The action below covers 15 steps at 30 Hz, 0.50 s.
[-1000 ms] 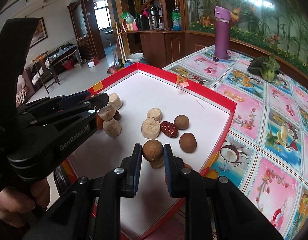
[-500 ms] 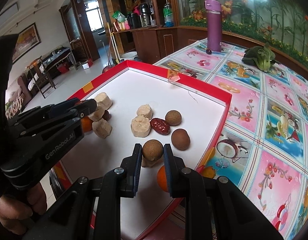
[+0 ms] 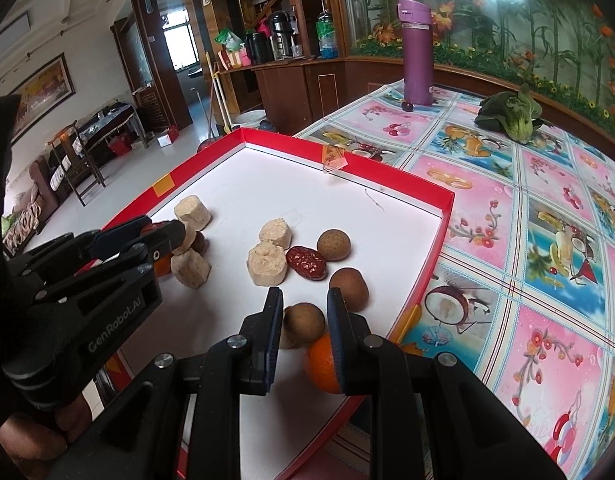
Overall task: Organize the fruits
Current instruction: 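Carry the nut and date into the tray and open both tools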
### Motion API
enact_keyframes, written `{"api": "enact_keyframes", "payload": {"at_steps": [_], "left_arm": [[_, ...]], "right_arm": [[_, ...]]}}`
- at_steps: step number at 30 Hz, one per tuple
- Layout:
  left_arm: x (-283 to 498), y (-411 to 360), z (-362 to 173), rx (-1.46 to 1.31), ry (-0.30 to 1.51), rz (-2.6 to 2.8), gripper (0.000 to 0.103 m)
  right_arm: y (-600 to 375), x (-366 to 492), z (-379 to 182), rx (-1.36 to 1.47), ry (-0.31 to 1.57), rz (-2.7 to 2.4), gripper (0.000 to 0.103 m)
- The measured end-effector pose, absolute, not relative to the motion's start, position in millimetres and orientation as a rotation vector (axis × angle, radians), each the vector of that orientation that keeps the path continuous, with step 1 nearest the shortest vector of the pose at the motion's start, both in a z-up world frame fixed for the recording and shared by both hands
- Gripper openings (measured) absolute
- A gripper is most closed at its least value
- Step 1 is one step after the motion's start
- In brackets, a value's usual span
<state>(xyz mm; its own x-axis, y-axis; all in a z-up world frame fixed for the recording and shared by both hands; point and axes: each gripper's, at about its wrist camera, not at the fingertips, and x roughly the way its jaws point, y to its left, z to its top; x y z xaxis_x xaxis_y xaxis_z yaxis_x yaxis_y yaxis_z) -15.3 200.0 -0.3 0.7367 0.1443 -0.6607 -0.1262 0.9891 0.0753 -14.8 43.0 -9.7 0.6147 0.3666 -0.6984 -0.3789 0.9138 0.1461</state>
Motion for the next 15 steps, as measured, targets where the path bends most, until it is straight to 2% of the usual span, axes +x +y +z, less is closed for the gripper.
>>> {"api": "enact_keyframes", "payload": {"at_steps": [6,8,10,14,15], "left_arm": [[-18.6,194.0,3.5,0.029,0.736,0.153,0.033],[-20.6,193.0,5.5,0.031,0.725,0.156,0.041],[-25.6,190.0,10.1,0.033,0.707,0.163,0.065],[-39.3,182.8,23.9,0.046,0.652,0.17,0.077],[-41.8,180.8,27.1,0.049,0.645,0.17,0.084]], "right_arm": [[30.6,-17.1,-3.8,0.023,0.778,0.408,0.037],[25.2,-19.6,0.2,0.034,0.765,0.404,0.038],[20.0,-22.6,5.2,0.04,0.751,0.399,0.042],[9.2,-31.4,16.2,0.044,0.704,0.376,0.05],[6.7,-34.0,19.1,0.046,0.695,0.372,0.053]]}}
